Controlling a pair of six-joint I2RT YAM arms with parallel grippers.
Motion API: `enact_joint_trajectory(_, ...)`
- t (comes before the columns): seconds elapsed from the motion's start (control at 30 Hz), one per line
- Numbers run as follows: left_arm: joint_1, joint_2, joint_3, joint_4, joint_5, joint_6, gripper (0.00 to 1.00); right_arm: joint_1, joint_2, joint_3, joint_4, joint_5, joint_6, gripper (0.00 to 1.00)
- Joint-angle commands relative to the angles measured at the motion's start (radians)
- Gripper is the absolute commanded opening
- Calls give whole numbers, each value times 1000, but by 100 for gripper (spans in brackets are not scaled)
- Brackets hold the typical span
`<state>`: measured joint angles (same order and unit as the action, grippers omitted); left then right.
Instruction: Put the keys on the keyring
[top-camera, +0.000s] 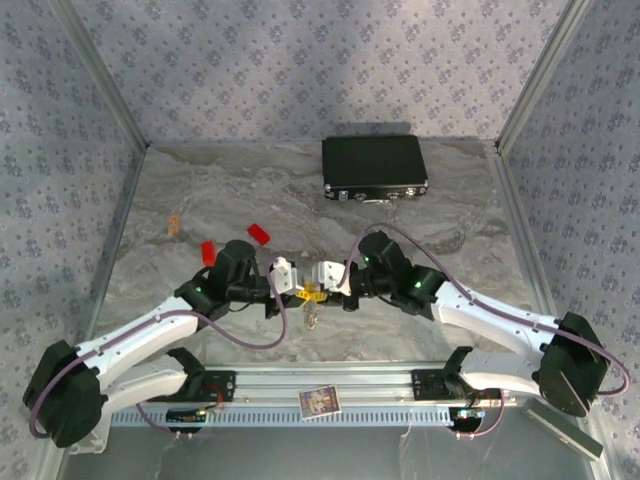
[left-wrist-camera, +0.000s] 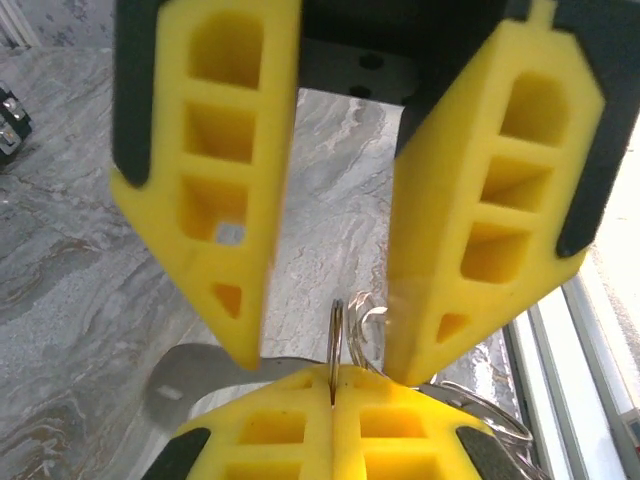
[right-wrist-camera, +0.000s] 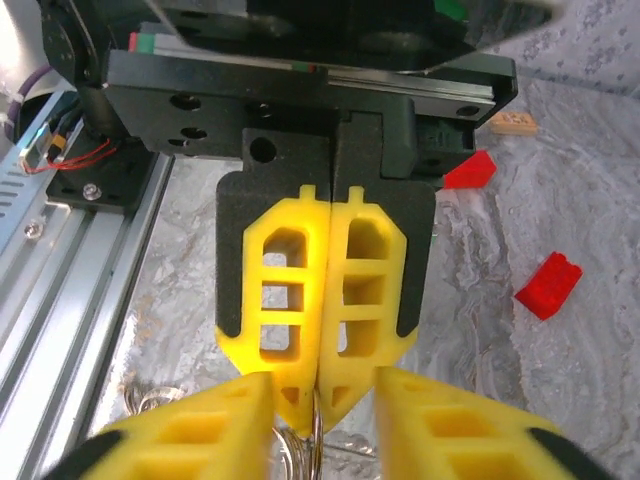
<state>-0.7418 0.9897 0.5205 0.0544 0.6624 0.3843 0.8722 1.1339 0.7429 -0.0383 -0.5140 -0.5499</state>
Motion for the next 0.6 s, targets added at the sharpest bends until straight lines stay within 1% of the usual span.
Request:
enact_joint_trajectory(0.0, -16, -40, -13, 58, -32, 26, 0, -35, -86, 6, -47, -24, 26, 40)
enact_joint_trajectory(0.1, -20, -51, -19, 63, -63, 39, 0, -67, -171, -20, -75, 8, 71, 42)
enact_joint_trajectory(0.17, -23, -47, -20, 69, -73, 41, 0, -84, -226, -50, -74, 48, 133, 46)
enact_joint_trajectory(0.27, -32, -41, -23, 74, -86, 45, 0, -98, -304, -106, -78, 75, 230, 50)
enact_joint_trajectory(0.37, -40, -33, -22, 72, -87, 52, 0, -94, -372, -156, -92, 130, 307, 51)
enact_joint_trajectory(0.43, -46, -27, -22, 69, -86, 62, 0, -90, -403, -183, -99, 211, 358, 52)
enact_joint_trajectory(0.5, -53, -20, -20, 72, -87, 75, 0, -87, -414, -197, -107, 335, 433, 50)
enact_joint_trajectory(0.57, -60, -16, -17, 71, -95, 78, 0, -85, -410, -185, -159, 431, 507, 48)
